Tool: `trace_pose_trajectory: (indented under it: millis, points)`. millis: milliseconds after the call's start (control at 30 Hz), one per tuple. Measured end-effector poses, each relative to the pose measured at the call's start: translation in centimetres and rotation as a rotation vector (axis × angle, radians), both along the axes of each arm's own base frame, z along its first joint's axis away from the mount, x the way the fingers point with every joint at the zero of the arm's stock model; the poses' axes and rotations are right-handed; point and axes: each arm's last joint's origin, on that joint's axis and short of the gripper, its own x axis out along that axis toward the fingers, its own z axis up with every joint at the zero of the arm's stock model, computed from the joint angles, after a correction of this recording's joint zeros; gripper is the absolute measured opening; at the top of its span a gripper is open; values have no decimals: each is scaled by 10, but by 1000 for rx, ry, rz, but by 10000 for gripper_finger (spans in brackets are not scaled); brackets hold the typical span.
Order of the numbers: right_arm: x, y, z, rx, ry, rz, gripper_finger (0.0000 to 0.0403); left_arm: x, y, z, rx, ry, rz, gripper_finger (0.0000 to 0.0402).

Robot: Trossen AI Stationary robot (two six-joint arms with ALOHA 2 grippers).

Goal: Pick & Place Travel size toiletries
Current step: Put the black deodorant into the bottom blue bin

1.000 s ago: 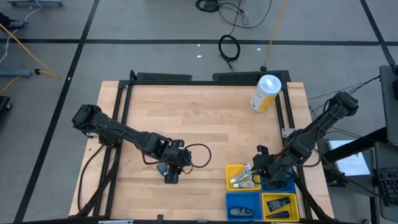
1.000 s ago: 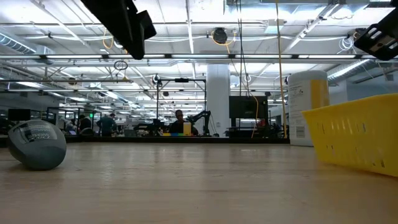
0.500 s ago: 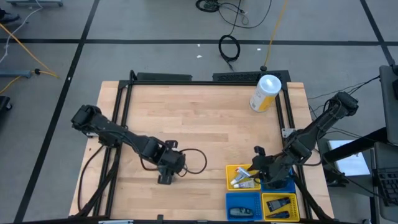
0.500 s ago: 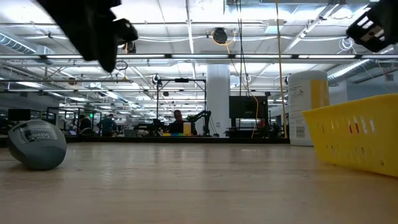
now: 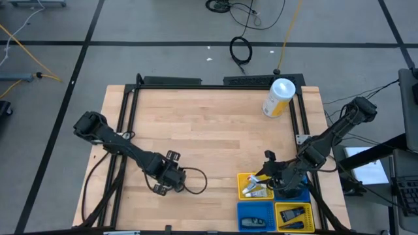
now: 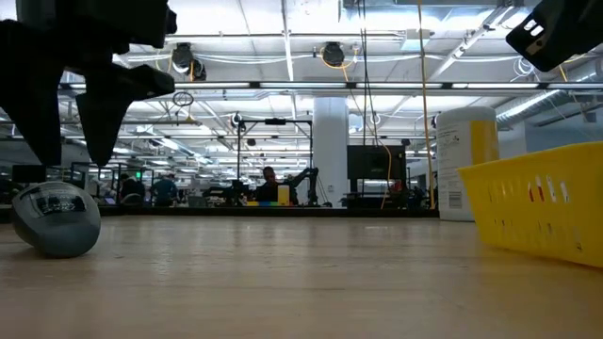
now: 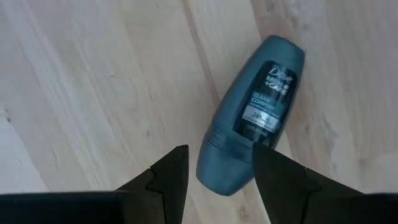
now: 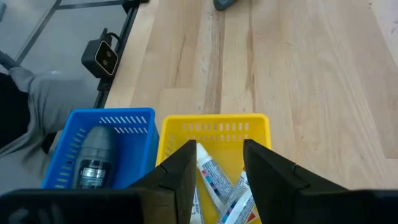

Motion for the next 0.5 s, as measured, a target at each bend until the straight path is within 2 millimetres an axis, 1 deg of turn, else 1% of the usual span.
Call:
trace_pose_trajectory:
  millis: [167, 400, 500]
  points:
    - [0, 0, 0, 0, 0, 0, 126, -7, 0, -8, 44, 21, 3, 175]
    - [1, -1, 0, -19, -6, 14, 126, -7, 1, -9, 64, -4, 82, 177]
    - [1, -2, 0, -20, -5, 7, 126, -7, 1, -9, 60, -5, 94, 190]
